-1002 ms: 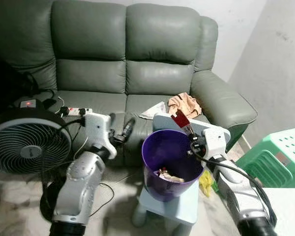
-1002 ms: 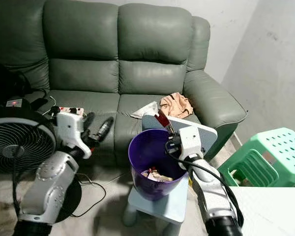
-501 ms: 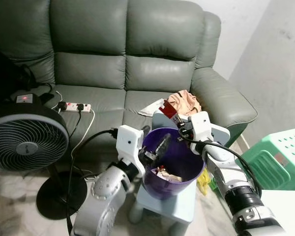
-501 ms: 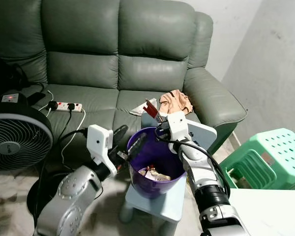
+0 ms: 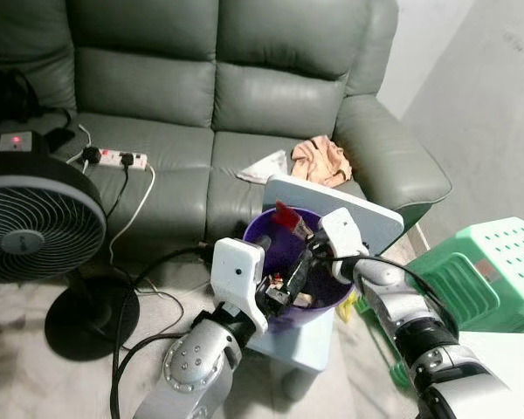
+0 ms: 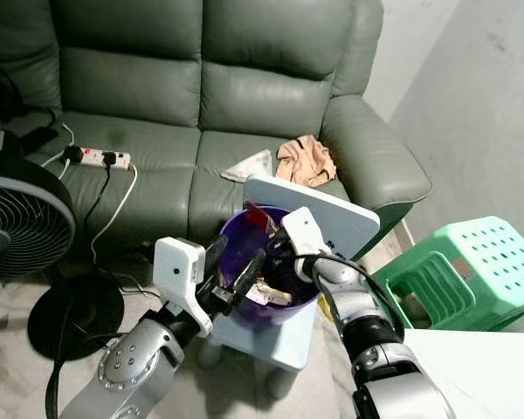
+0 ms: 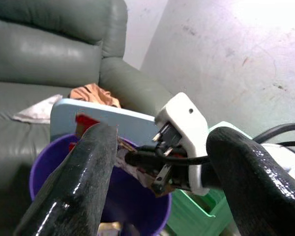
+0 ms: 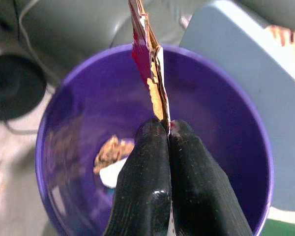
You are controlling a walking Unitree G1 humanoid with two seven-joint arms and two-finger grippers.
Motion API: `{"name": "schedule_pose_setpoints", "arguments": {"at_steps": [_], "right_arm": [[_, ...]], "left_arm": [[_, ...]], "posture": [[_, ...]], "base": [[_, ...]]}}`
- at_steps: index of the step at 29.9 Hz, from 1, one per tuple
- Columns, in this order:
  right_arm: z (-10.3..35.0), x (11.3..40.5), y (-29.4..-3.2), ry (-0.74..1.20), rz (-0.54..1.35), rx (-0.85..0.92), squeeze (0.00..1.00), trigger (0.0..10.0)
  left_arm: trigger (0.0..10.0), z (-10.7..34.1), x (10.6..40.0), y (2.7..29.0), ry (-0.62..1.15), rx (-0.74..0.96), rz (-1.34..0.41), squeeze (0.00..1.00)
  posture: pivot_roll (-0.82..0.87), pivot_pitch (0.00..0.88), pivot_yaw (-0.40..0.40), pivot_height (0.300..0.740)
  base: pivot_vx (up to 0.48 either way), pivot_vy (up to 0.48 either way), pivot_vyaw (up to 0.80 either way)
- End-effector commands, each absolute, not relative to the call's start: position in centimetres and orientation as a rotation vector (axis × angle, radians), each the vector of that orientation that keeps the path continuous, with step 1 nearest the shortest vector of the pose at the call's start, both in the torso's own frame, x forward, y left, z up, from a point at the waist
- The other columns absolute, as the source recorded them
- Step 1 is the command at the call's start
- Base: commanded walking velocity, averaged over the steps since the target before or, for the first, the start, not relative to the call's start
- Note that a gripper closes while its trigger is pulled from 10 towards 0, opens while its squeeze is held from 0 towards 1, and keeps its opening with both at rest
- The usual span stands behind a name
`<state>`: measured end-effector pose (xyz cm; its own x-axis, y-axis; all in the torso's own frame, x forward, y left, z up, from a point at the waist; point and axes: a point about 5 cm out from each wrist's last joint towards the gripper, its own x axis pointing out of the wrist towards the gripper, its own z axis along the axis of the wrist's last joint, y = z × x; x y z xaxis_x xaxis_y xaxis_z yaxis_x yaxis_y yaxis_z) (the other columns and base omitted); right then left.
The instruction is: Picking trash to rubbish bin
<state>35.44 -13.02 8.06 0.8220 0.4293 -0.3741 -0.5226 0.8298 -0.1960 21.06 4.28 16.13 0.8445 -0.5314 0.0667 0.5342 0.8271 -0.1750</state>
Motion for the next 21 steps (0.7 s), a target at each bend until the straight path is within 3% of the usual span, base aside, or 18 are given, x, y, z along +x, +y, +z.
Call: {"name": "schedule_pose_setpoints", "arguments": {"at_steps": [1, 21], "right_arm": [[7.9, 35.5, -13.2, 0.337, 0.525, -0.323, 0.00, 10.0], [8.0, 36.0, -14.6, 0.361, 0.476, -0.345, 0.00, 10.0]], "left_arm": [[10.0, 17.0, 19.9, 2.8, -0.033, -0.230, -0.587, 0.00], [10.0, 16.5, 16.7, 2.1, 0.083, -0.324, -0.532, 0.00]], "posture": [[0.08, 0.228, -0.227, 0.740], [0.08, 0.289, -0.261, 0.740]], "base": [[0.000, 0.000, 0.00], [0.000, 0.000, 0.00]]}}
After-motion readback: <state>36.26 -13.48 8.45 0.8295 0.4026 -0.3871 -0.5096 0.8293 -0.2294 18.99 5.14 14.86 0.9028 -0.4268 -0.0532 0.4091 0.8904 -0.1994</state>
